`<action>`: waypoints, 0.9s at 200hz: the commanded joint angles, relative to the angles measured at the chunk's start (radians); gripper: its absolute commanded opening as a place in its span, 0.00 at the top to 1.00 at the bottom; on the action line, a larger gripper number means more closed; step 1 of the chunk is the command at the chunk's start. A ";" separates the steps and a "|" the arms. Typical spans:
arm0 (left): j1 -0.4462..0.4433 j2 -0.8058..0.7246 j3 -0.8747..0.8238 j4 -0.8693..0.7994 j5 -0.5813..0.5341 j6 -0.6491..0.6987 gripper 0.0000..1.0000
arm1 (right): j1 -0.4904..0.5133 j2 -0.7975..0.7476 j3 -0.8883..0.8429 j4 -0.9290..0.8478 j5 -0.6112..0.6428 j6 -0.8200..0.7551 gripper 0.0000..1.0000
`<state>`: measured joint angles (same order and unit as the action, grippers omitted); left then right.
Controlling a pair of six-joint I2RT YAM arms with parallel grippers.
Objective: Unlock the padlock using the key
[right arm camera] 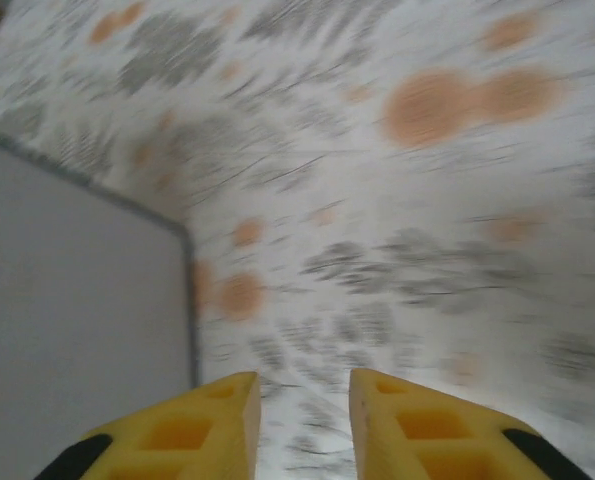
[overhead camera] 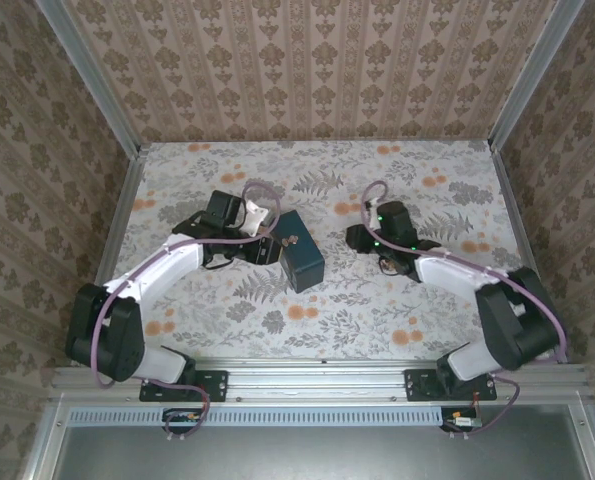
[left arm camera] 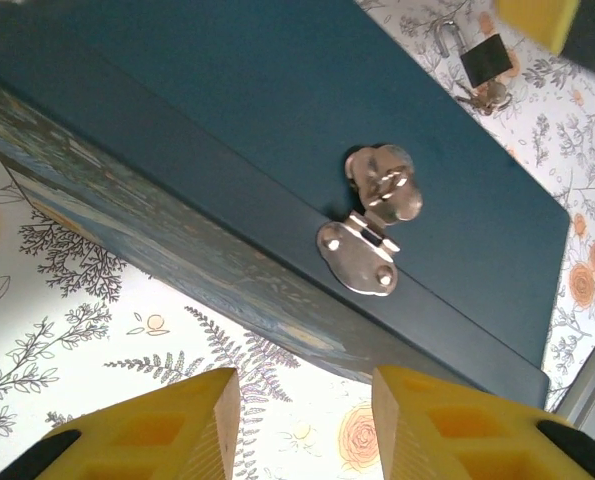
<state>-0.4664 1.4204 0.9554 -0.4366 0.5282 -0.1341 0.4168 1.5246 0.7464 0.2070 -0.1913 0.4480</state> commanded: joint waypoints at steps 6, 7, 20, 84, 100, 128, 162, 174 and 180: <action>-0.013 0.016 0.025 0.035 0.016 -0.036 0.60 | 0.054 0.160 0.049 0.162 -0.246 0.056 0.76; -0.014 0.017 0.025 0.037 0.015 -0.038 0.60 | 0.056 0.165 0.052 0.164 -0.250 0.059 0.77; -0.014 0.016 0.017 0.056 0.011 -0.063 0.60 | 0.080 0.217 0.088 0.193 -0.300 0.081 0.79; 0.005 -0.007 0.030 0.015 -0.039 -0.059 0.61 | 0.238 0.439 0.313 0.210 -0.312 0.140 0.79; 0.005 -0.014 0.037 -0.004 -0.048 -0.042 0.61 | 0.269 0.504 0.402 0.167 -0.286 0.144 0.79; 0.030 0.015 0.074 -0.040 -0.069 -0.018 0.61 | 0.277 0.558 0.514 0.032 -0.188 0.142 0.79; 0.032 0.071 0.128 -0.049 -0.113 -0.001 0.62 | 0.234 0.499 0.496 -0.178 0.015 0.090 0.74; 0.041 0.087 0.150 -0.052 -0.126 -0.001 0.62 | 0.211 0.464 0.467 -0.237 0.098 0.056 0.73; 0.046 0.093 0.160 -0.051 -0.126 -0.002 0.63 | 0.202 0.451 0.454 -0.258 0.128 0.041 0.71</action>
<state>-0.4187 1.4628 1.0756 -0.4614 0.4072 -0.1596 0.6495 2.0678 1.2278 0.0990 -0.2623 0.5713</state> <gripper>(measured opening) 0.377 0.265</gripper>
